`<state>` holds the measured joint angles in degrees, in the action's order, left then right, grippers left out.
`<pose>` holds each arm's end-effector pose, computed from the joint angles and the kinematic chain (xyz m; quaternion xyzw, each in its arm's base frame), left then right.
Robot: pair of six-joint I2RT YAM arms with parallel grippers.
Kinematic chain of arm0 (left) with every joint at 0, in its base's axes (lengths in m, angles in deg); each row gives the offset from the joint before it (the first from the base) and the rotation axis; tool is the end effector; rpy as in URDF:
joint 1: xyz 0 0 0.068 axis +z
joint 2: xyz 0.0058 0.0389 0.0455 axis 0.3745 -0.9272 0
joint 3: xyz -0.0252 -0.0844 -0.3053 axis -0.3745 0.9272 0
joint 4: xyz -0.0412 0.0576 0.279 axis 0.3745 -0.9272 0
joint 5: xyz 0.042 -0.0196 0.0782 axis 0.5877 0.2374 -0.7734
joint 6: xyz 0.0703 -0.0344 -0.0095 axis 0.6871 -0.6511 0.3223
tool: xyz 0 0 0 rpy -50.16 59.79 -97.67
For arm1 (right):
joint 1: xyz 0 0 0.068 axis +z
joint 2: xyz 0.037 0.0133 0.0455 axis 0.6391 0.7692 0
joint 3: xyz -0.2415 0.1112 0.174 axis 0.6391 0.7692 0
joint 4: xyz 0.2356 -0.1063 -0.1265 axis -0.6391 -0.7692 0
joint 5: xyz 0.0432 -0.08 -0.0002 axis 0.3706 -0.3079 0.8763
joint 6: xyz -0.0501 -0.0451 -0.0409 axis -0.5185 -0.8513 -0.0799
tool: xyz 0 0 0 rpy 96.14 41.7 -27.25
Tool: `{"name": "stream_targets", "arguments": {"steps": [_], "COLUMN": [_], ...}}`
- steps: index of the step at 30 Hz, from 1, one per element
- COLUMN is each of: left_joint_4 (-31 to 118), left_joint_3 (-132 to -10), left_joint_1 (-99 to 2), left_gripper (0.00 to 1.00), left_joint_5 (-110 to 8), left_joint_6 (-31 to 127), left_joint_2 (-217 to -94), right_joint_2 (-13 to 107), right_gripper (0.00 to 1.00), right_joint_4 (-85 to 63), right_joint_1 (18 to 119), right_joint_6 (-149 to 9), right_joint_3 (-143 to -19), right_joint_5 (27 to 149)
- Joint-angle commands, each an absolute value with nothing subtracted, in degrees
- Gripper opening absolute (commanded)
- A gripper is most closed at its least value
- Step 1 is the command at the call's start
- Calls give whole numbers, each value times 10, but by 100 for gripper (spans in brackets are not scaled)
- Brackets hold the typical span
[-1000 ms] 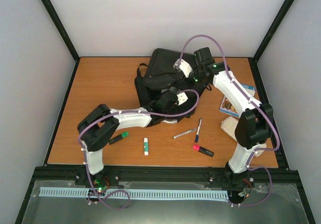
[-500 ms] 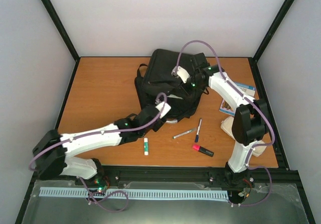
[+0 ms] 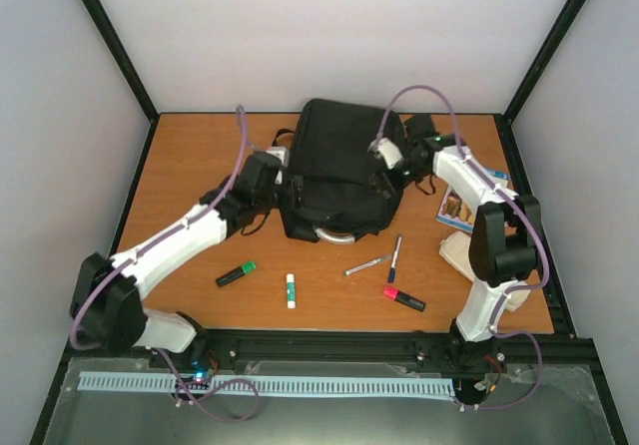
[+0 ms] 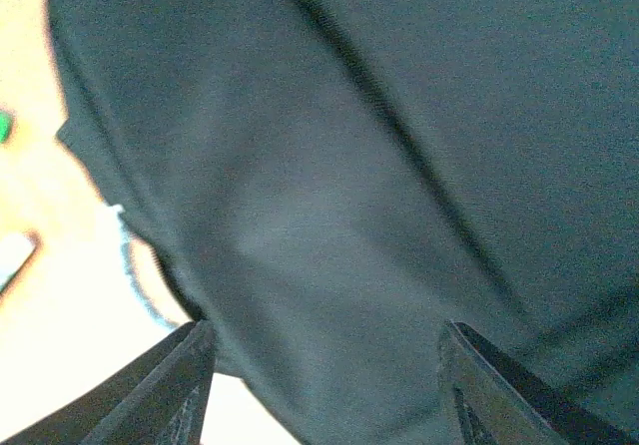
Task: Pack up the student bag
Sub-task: Adjust the student bag at the center of the board.
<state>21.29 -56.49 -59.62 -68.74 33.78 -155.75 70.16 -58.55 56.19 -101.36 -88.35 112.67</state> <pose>0.2702 -0.1944 0.2980 0.0598 0.8969 -0.1639 0.4063 0.3919 0.1534 0.2490 -0.3796 0.8668 0.2596 0.1930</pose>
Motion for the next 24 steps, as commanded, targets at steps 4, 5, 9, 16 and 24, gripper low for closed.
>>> {"name": "stream_targets", "arguments": {"steps": [4,5,9,16,24], "left_joint_4": [201,206,233,308,326], "left_joint_3": [-659,-664,-666,-642,-601], "left_joint_1": [-471,-463,-451,-451,-460], "left_gripper": [79,78,78,70,64], "left_joint_5": [-513,-508,-511,-424,-418], "left_joint_6": [195,193,190,196,215], "left_joint_2": [-1701,-1717,-1768,-1833,-1829], "right_joint_2": [748,764,833,927,973], "right_gripper": [67,68,70,71,61], "right_joint_4": [-592,-597,-619,-641,-640], "right_joint_1": [434,420,397,402,436], "right_joint_6": [-920,-914,-907,-881,-865], "right_joint_3": [-963,-977,-1040,-1108,-1153], "right_joint_5": [1100,1099,1095,1107,1103]}}
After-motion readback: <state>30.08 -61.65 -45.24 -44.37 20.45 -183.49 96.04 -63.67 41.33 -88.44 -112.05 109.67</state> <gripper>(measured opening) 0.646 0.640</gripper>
